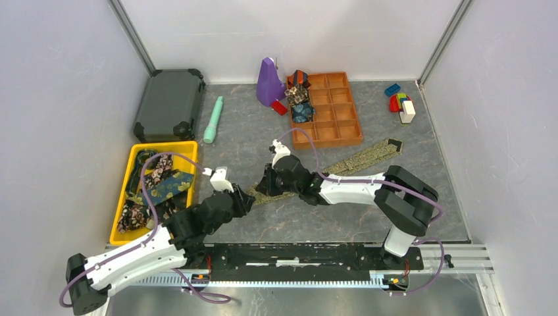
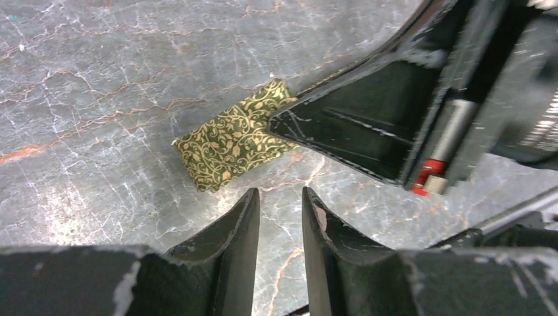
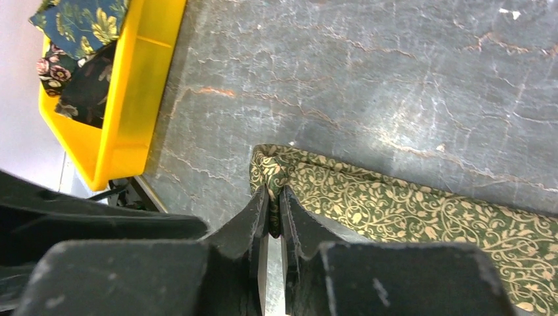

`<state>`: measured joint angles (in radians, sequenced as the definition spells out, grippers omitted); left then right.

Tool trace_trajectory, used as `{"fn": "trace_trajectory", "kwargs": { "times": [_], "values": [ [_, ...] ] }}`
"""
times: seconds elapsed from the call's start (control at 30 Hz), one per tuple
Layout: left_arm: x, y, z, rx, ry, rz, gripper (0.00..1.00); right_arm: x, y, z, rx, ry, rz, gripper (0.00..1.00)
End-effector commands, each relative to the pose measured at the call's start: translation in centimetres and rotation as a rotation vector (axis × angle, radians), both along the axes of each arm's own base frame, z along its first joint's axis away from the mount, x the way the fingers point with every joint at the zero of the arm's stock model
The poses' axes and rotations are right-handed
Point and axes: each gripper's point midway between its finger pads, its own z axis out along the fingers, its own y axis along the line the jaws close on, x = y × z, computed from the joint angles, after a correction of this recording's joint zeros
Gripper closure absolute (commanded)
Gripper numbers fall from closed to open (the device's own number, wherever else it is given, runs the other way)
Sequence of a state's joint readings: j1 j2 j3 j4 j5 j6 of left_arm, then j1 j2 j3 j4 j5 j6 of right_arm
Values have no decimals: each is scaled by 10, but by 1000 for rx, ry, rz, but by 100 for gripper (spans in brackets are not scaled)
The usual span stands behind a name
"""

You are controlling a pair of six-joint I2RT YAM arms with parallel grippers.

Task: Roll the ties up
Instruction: Roll the tie at the center of the board.

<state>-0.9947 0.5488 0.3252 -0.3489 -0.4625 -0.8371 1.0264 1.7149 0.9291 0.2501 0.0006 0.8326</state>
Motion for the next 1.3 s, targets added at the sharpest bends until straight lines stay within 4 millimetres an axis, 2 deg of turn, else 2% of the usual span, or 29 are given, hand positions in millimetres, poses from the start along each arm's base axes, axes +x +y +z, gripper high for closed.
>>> {"fn": "trace_trajectory", "kwargs": {
  "times": [0.0, 0.17, 0.3, 0.47, 0.67, 0.87, 1.27],
  "values": [
    [-11, 2, 22, -63, 41, -1, 63, 3, -1, 8, 44, -36, -3, 87],
    [-9, 34, 32, -52, 63, 163, 56, -9, 3, -3, 83, 8, 42, 90],
    [-11, 58, 31, -20, 81, 272, 50, -16, 12, -6, 118, 32, 73, 92],
    [-13, 68, 18, 9, 112, 321, 44, -23, 21, -14, 114, 48, 88, 93],
    [-14, 65, 7, 19, 137, 325, 37, -30, 28, -28, 92, 65, 97, 94],
    [-11, 43, 0, -6, 143, 253, 36, -30, 24, -41, 64, 67, 65, 95],
    [-13, 28, -24, 33, 197, 203, 39, -28, 11, -61, 34, 56, 33, 97]
  ]
}}
